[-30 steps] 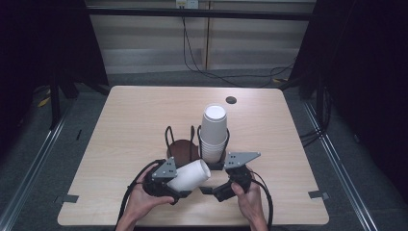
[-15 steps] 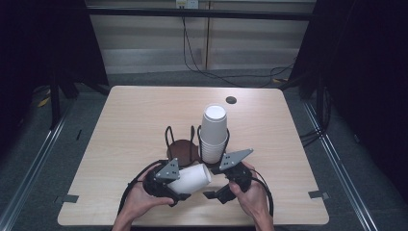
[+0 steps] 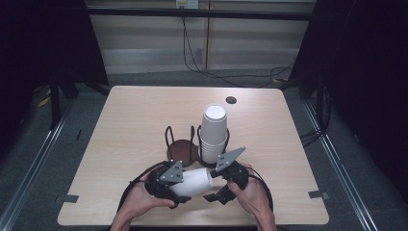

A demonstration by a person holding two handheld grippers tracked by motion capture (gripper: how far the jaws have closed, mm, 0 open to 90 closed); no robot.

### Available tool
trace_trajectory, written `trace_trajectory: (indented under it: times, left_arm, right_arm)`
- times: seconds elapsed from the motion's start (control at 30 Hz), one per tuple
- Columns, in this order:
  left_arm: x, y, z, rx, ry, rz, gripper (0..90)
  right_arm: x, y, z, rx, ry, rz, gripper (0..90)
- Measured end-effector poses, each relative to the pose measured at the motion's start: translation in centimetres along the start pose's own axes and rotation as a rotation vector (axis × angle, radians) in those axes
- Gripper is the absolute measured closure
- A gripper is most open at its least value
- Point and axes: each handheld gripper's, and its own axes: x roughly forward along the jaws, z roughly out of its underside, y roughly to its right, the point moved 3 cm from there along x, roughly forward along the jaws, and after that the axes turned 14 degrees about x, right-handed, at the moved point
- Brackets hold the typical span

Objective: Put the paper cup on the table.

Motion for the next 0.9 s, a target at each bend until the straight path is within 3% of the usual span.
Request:
trace_trajectory:
  times: [0.17,0.47,0.57,0.63,0.9]
  left_arm:
    - [0.1,0.1,-0.5,0.036,-0.035,0.033,16.5]
    - [0.3,0.5,-1.1,0.058,-0.032,0.066,16.5]
    - [0.4,0.6,-1.3,0.071,-0.029,0.058,16.5]
    - [0.6,0.7,-1.4,0.081,-0.030,0.078,16.5]
    - [1.1,0.9,-1.8,0.093,-0.045,0.096,16.5]
  right_arm:
    - [0.2,0.0,-0.3,-0.007,-0.043,-0.019,15.9]
    - [0.1,-0.2,-0.8,-0.004,-0.056,-0.054,18.3]
    - [0.4,-0.3,-0.8,-0.001,-0.071,-0.069,17.2]
    - [0.6,-0.4,-0.9,-0.011,-0.080,-0.086,16.8]
    - [1.1,-0.6,-0.9,-0.023,-0.101,-0.083,16.9]
